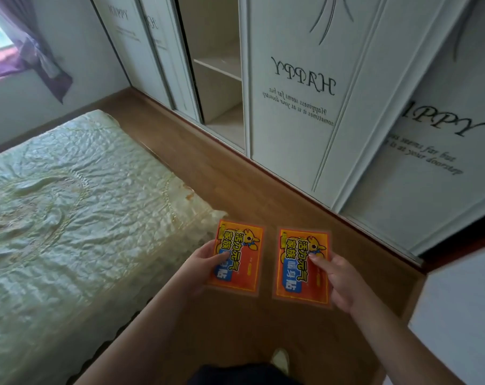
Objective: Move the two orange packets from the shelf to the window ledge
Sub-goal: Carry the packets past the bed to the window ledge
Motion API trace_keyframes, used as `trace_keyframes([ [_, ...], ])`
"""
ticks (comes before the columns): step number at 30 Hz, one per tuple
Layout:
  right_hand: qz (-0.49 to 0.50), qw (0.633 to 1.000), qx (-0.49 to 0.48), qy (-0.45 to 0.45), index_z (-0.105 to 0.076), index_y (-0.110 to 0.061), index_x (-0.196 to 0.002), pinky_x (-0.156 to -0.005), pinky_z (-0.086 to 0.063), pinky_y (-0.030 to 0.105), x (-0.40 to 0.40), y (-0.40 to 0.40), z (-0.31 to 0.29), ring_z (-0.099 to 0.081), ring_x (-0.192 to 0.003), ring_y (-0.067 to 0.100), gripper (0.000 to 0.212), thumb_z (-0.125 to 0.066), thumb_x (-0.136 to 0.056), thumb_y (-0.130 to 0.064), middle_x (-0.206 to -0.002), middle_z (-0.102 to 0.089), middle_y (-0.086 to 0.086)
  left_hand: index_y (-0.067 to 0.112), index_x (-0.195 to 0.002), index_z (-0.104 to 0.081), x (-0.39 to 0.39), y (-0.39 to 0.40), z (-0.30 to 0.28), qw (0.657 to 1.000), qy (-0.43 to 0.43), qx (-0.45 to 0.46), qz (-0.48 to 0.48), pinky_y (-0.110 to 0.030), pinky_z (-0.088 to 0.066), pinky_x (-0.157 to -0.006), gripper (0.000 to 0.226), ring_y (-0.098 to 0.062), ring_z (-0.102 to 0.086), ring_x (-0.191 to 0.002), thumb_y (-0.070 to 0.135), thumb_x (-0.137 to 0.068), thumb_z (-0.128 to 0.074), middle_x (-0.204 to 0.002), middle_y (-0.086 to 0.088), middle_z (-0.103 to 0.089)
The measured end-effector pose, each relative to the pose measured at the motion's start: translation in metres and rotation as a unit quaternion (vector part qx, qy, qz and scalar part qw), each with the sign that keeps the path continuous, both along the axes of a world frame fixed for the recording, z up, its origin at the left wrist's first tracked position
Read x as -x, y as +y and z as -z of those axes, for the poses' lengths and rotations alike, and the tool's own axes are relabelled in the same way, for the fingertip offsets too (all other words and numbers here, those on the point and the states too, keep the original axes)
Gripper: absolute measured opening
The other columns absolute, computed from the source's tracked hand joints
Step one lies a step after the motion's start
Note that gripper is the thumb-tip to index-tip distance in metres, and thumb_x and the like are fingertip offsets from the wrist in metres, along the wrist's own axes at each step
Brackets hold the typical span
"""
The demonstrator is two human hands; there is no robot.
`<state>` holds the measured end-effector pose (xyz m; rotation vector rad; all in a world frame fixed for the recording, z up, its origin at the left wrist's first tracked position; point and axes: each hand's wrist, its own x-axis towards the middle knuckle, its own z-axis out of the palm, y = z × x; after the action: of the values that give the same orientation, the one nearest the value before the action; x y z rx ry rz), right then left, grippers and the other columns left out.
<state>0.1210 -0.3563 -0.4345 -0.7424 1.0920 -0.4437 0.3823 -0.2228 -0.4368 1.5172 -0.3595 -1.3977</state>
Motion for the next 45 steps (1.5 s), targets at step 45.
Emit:
trace_keyframes([
  [45, -0.170, 0.985, 0.039, 0.012, -0.062, -0.010, -0.110, -0.074, -0.058, 0.049, -0.417, -0.563, 0.008, -0.073, -0.087, 0.032, 0.017, -0.056, -0.094, -0.012, -0.095, -0.076, 0.014, 0.014, -0.114, -0.061, -0.350, -0.508, 0.012, 0.981, 0.045, 0.048, -0.181, -0.041, -0.062, -0.071, 0.026, -0.027, -0.074, -0.080, 0.004, -0.091, -0.057, -0.099, -0.015, -0.076],
])
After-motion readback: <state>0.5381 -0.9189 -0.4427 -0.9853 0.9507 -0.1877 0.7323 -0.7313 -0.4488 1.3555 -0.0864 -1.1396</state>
